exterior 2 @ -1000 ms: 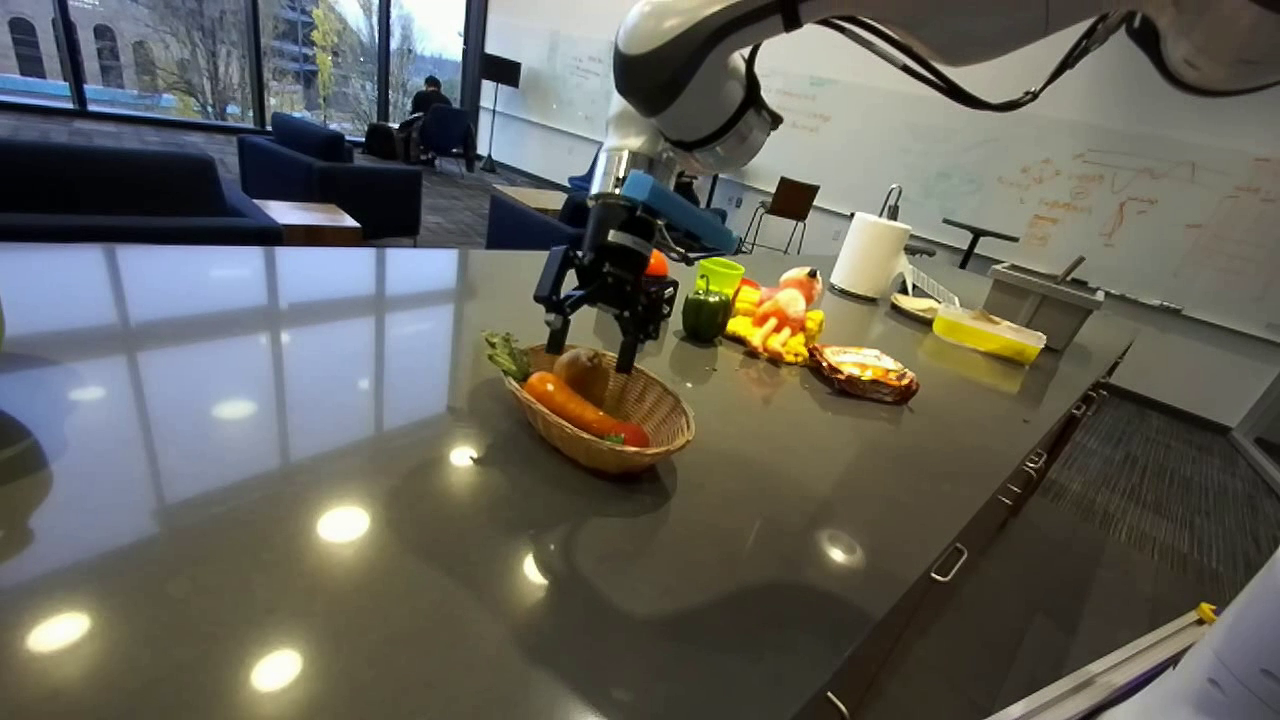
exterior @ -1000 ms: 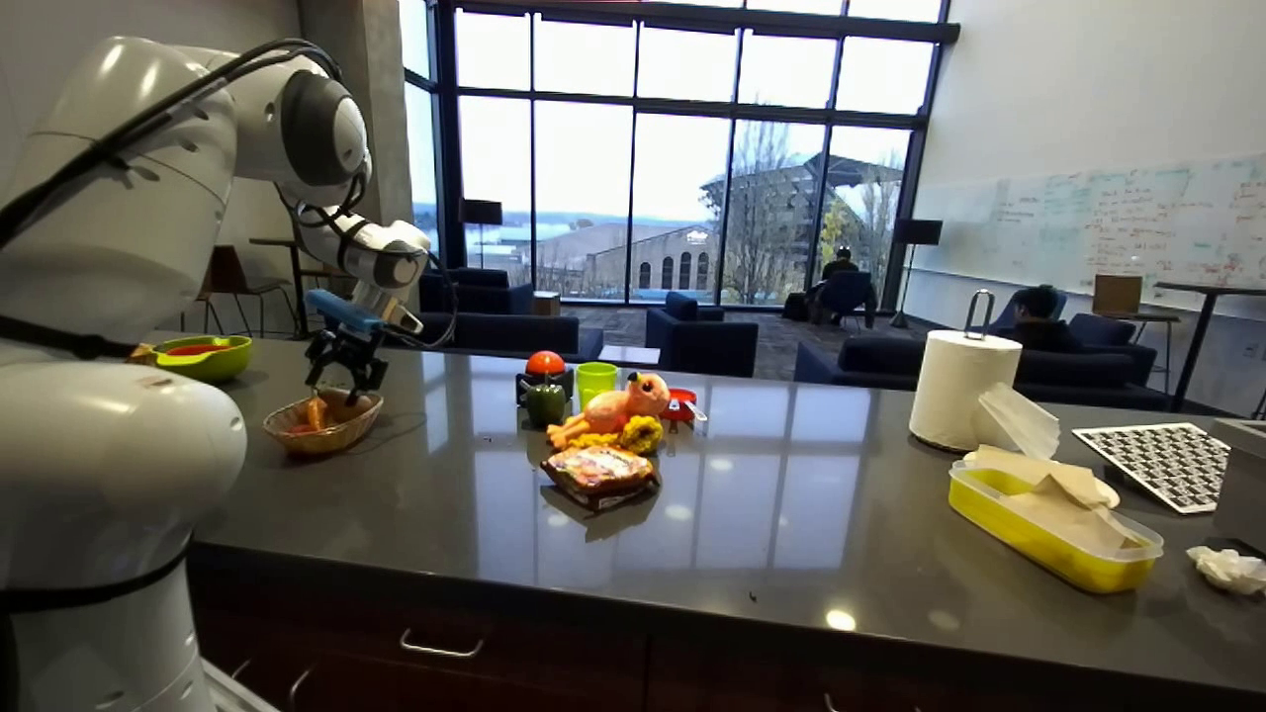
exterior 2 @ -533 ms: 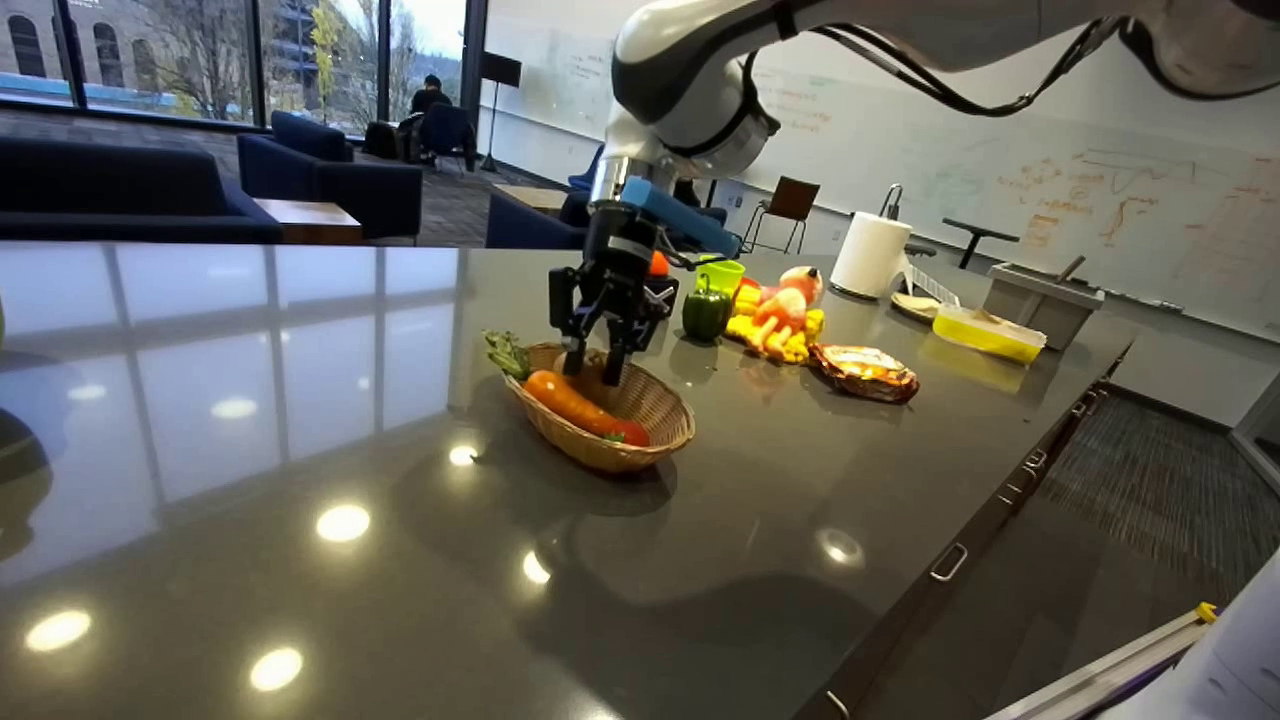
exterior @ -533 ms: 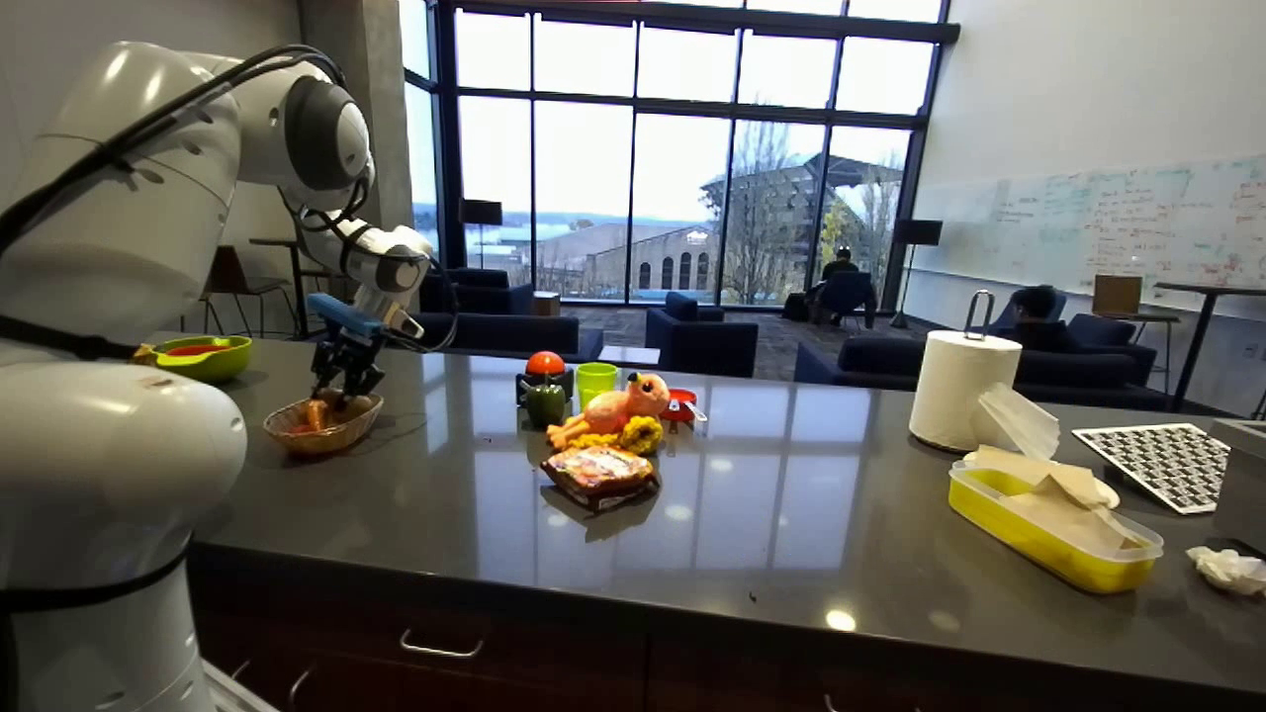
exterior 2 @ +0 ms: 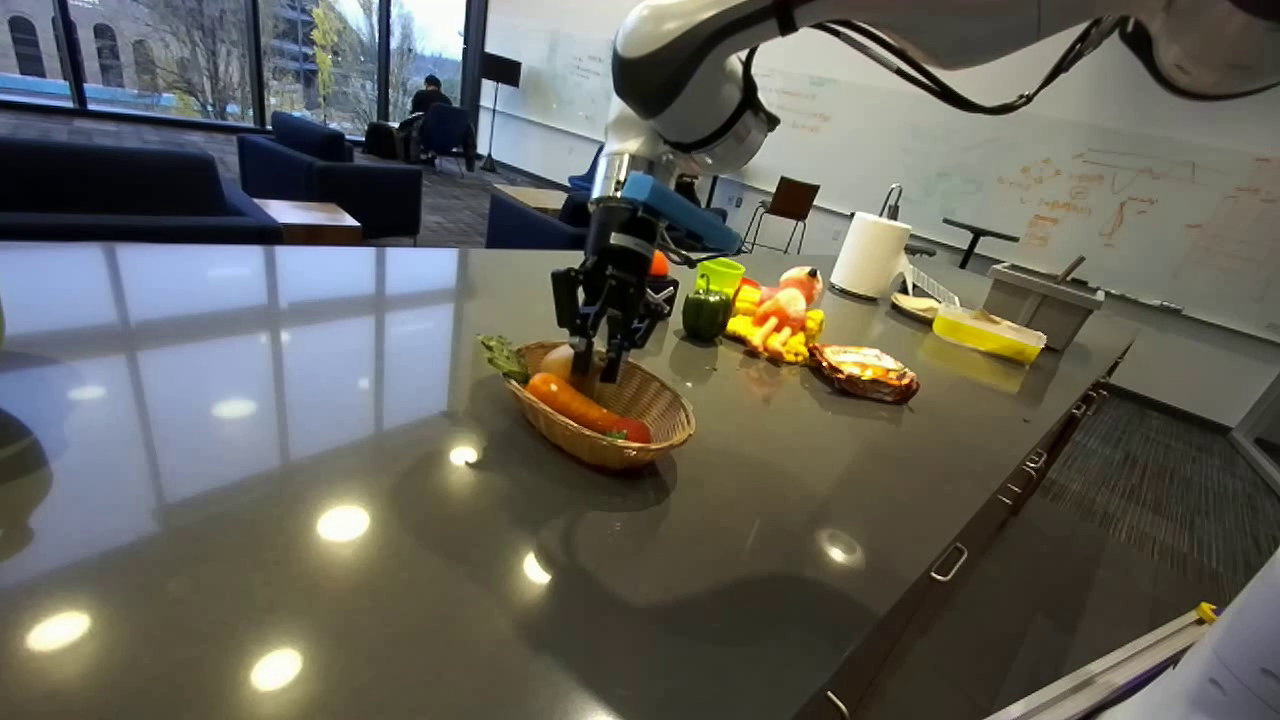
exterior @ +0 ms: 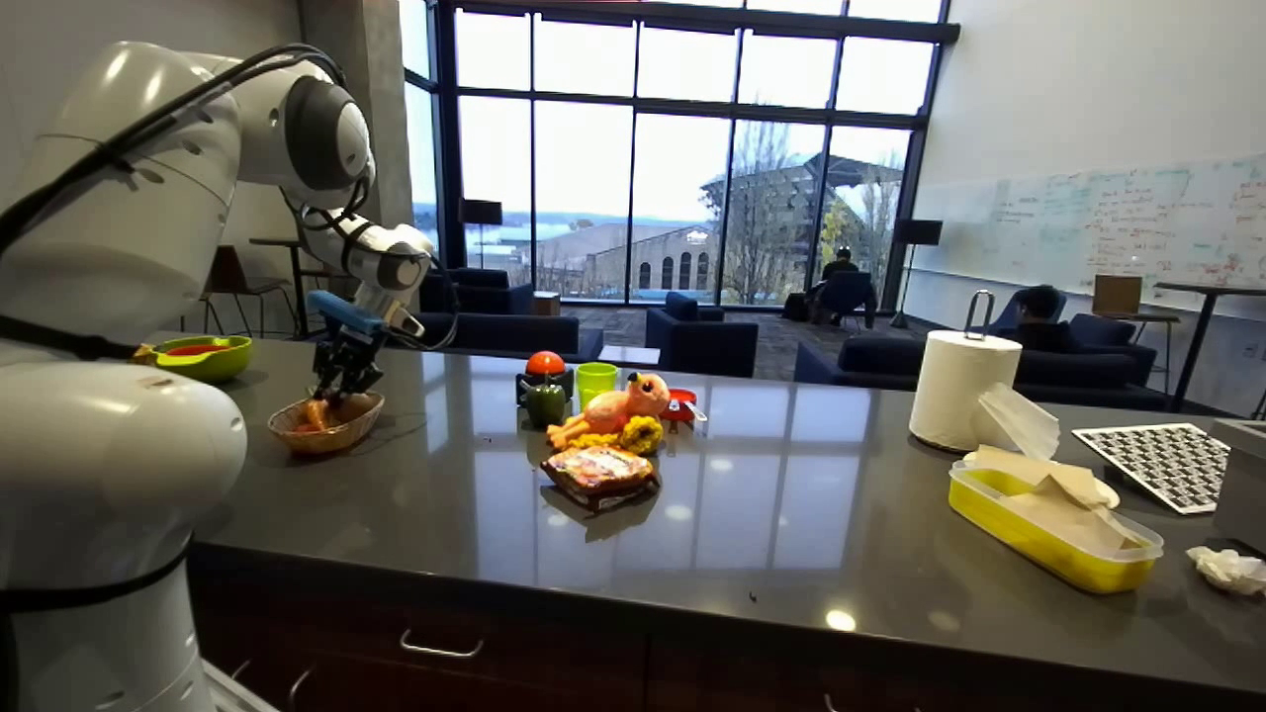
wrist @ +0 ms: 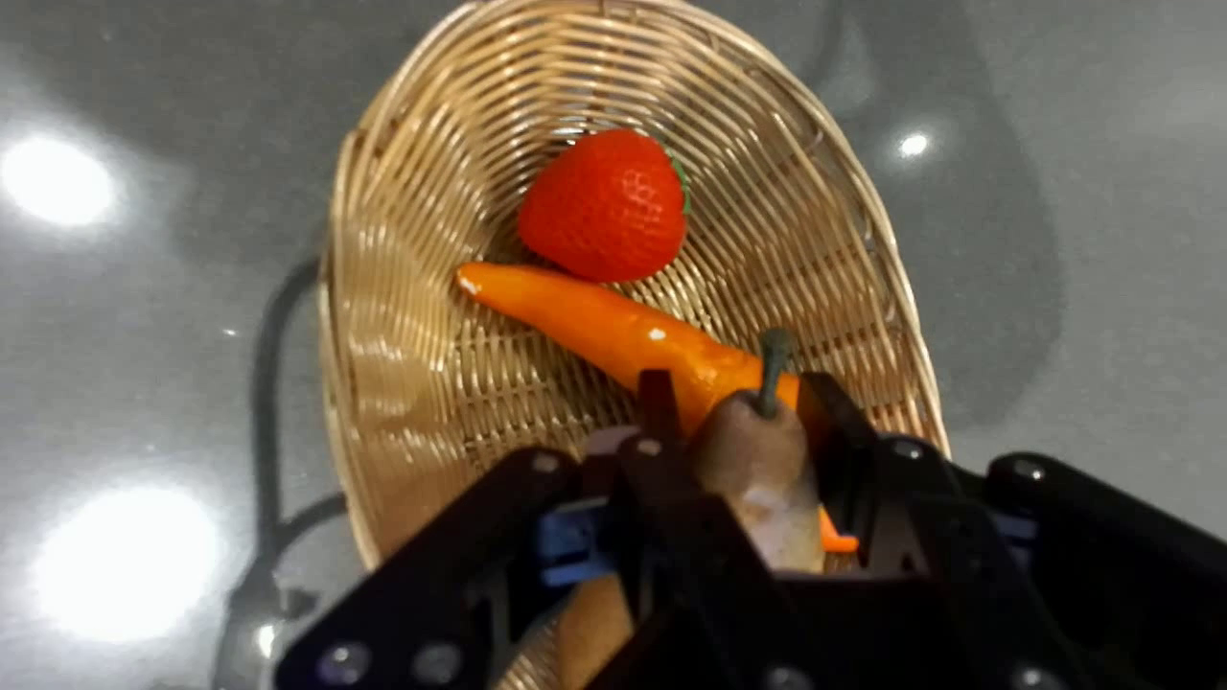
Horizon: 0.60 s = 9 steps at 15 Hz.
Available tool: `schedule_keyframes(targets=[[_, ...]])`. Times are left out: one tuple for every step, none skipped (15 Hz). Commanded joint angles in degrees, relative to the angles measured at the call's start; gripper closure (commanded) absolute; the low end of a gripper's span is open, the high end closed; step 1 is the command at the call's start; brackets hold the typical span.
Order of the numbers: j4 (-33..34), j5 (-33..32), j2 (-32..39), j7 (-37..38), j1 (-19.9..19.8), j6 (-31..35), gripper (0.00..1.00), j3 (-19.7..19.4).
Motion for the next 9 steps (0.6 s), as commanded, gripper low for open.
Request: schedule_keyframes(targets=[[1.1, -0.5, -1.0, 0.9, 0.2, -2.8, 0.89, -0.8], [1.2, -0.6, -1.2, 0.8, 0.2, -3.2, 0.89, -0.9], [1.3, -0.5, -1.4, 0.6, 0.1, -3.6, 0.89, -0.9], [1.4, -0.8, -1.8, 0.7, 0.1, -4.0, 0.89, -1.1], [1.5, -0.7, -2.0, 0.6, 0.0, -4.3, 0.89, -1.1], [1.5, -0.6, -2.5, 0.5, -0.2, -4.4, 0.89, -1.2], [1.4, -0.6, -3.0, 0.3, -0.4, -4.5, 0.89, -1.3], [1.4, -0.4, -3.5, 0.1, -0.6, -4.6, 0.89, -1.4], [1.3, -0.4, -4.2, -0.2, -0.8, -4.5, 0.89, -1.4]])
